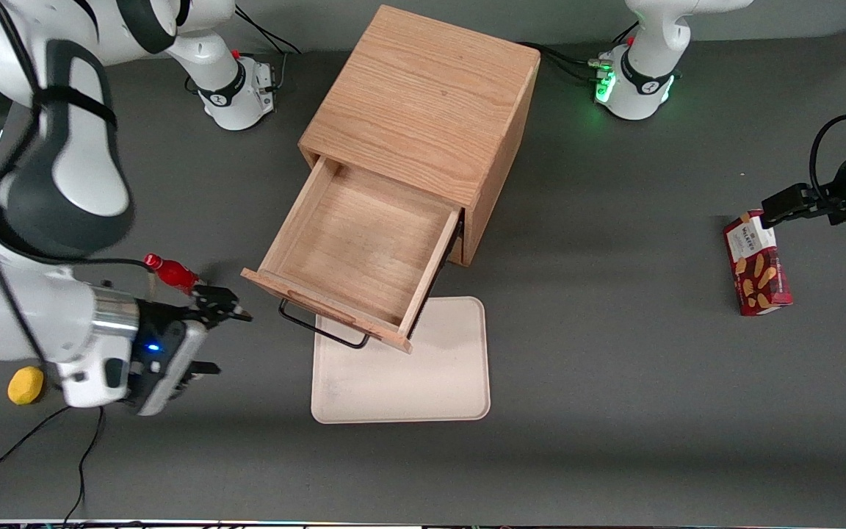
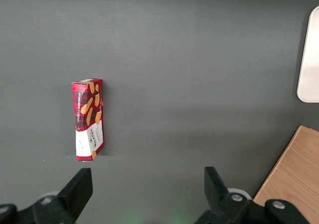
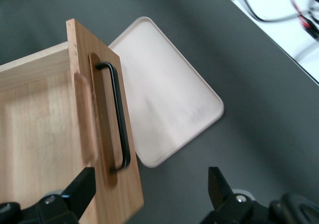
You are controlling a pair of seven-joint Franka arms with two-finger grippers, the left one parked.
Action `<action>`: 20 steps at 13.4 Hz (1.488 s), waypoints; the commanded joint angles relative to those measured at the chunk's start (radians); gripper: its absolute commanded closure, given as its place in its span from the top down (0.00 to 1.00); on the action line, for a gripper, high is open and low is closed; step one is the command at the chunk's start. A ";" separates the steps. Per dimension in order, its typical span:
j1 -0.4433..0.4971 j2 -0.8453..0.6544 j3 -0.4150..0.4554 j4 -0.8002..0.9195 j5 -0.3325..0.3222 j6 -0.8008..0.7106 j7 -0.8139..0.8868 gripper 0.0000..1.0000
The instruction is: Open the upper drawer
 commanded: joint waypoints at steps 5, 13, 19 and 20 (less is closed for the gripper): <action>0.017 -0.212 -0.117 -0.106 -0.201 -0.219 0.139 1.00; 0.020 -0.521 -0.274 -0.485 -0.241 -0.244 0.422 1.00; 0.061 -0.519 -0.272 -0.480 -0.330 -0.212 0.658 1.00; 0.080 -0.524 -0.272 -0.509 -0.348 -0.195 0.661 1.00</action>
